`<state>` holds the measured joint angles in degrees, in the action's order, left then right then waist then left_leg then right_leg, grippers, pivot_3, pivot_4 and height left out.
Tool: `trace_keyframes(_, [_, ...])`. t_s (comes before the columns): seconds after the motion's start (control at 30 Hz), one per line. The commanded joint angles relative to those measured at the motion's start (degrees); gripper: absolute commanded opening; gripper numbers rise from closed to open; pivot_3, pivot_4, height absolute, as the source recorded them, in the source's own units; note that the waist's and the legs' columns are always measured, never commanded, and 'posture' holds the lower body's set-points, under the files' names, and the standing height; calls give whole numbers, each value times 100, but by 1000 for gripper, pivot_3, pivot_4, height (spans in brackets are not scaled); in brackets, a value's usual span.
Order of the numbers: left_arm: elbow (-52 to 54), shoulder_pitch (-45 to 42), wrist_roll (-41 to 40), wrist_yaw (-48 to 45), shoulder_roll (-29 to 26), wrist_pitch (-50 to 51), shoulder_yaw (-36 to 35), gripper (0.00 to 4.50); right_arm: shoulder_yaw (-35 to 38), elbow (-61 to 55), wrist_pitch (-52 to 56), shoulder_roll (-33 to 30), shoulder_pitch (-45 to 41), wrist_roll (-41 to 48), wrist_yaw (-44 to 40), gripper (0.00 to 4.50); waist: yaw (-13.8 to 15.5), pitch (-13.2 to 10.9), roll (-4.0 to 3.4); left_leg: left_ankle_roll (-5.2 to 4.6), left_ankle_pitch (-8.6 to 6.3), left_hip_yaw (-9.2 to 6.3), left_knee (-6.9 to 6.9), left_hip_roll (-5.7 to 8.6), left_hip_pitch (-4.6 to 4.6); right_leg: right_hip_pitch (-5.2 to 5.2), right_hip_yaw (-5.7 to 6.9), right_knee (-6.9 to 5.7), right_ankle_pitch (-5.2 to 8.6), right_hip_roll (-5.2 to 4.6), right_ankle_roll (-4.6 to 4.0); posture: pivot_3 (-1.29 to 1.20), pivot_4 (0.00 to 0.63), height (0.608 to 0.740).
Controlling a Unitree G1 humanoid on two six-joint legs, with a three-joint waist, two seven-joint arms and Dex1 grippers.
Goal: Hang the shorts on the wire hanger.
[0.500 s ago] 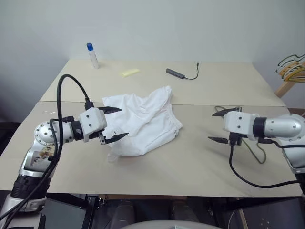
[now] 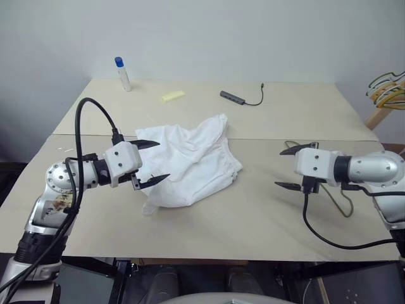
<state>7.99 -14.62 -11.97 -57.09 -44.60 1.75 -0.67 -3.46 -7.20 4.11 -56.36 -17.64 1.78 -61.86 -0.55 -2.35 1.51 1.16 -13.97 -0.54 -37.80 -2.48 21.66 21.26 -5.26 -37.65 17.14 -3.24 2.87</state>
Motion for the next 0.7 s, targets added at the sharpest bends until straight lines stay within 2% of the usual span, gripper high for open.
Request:
trace_keyframes(0.03, [90, -68, 62, 77, -77, 108, -64, 4500, 83, 9, -101, 30, -184, 21, 25, 4479, 1, 0, 0, 0, 0, 0, 0, 0, 0, 0, 0, 0, 0, 0, 0, 45, 0, 740])
trace_keyframes(0.23, [-86, -137, -19, -215, -336, 358, -150, 4500, 34, 124, -143, 33, -330, 16, -40, 4479, -14, 0, 0, 0, 0, 0, 0, -1, -1, 0, 0, 0, 0, 1, 0, 31, 0, 740])
trace_keyframes(0.5, [-351, 188, -648, -1688, -939, 734, -27, 4500, 59, 68, -142, 25, -259, -4, -37, 4479, -28, -1, -5, 0, 0, 3, 0, -1, 0, 2, 1, 0, 1, 1, 0, 10, 0, 740])
trace_keyframes(0.57, [-423, 335, -640, -2019, -1111, 714, 54, 4500, 49, 16, -122, 47, -234, -10, -17, 4479, -41, -2, -6, 0, 0, 5, 1, -2, -1, 3, 0, 0, 1, 1, 0, 2, 0, 740])
trace_keyframes(0.7, [-525, 471, -409, -2077, -1251, 796, 179, 4500, 41, -39, -100, 76, -200, -43, 30, 4479, -42, -2, -6, 0, 0, 5, 0, -4, 0, 4, 0, -2, 1, 3, -1, -8, 0, 740])
